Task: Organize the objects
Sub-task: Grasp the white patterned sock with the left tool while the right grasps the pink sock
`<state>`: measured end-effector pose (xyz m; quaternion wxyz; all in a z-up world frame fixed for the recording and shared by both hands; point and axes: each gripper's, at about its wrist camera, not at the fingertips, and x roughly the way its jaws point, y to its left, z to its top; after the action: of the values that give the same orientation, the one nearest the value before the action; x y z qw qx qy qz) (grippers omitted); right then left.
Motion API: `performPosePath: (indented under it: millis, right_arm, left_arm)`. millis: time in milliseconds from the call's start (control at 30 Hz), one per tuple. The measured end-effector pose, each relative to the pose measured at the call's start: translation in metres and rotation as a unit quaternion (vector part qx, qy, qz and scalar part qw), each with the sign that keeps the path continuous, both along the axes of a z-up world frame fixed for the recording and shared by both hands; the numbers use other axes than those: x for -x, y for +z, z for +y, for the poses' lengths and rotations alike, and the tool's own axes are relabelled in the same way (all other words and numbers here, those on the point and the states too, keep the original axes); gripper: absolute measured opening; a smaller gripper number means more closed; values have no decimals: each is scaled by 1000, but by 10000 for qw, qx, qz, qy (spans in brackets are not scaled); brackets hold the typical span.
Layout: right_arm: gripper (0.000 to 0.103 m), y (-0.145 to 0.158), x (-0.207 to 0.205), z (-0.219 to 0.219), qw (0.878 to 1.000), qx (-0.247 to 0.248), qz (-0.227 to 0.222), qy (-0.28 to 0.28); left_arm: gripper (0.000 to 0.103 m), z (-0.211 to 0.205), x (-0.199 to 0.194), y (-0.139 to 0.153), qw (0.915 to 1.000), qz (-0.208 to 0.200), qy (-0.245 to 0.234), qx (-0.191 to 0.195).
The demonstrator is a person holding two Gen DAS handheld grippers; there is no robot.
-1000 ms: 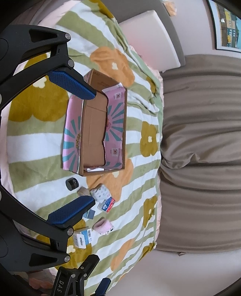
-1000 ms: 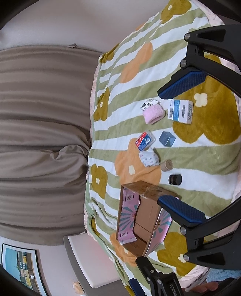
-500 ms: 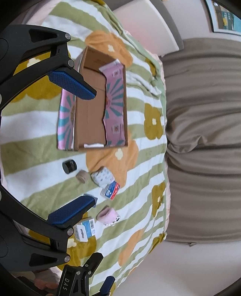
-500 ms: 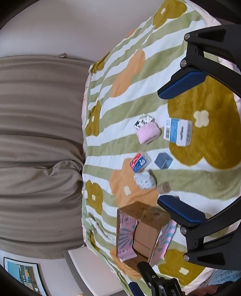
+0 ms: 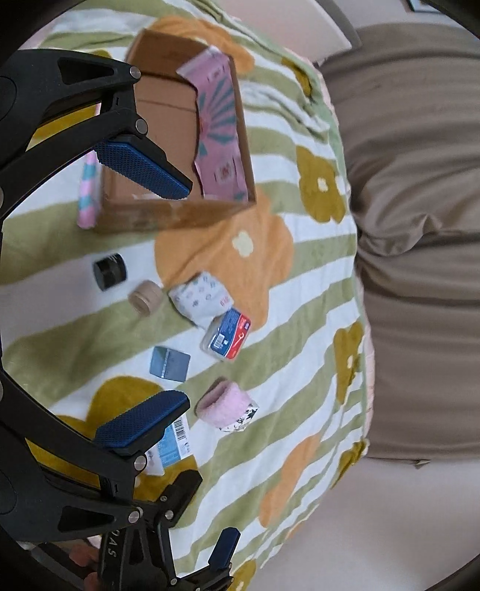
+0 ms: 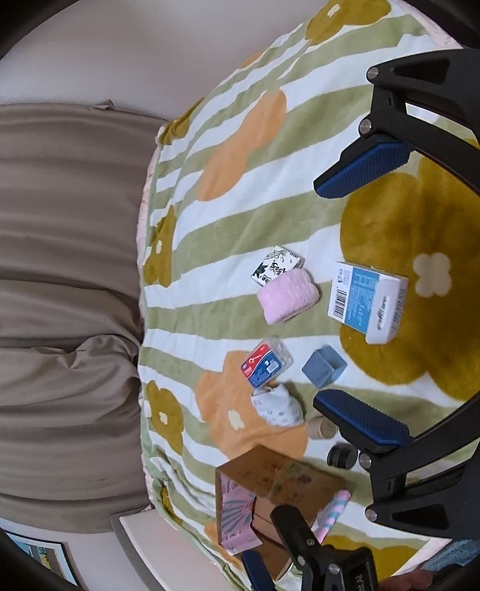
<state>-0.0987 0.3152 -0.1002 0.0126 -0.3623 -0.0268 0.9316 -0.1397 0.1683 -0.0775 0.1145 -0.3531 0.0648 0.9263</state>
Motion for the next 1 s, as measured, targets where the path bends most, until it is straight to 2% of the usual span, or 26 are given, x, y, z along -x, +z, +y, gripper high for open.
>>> performPosePath:
  millis: [200, 367, 567, 700, 1000]
  right_arm:
    - [103, -23, 40, 7, 9992, 35, -314, 224]
    - [103, -43, 73, 11, 9978, -77, -564, 326]
    - [102, -67, 104, 15, 9941, -229, -942, 493]
    - [96, -80, 116, 14, 9905, -387, -1150, 643]
    - [85, -99, 137, 5, 9838, -535, -1498, 828]
  left_arm:
    - [103, 23, 47, -32, 9989, -430, -118, 111]
    - [102, 30, 80, -57, 9972, -726, -167, 106]
    - [102, 34, 112, -91, 9936, -1068, -201, 307]
    - [101, 39, 121, -101, 9925, -994, -218, 677]
    - [90, 45, 142, -126, 9869, -1232, -311, 989]
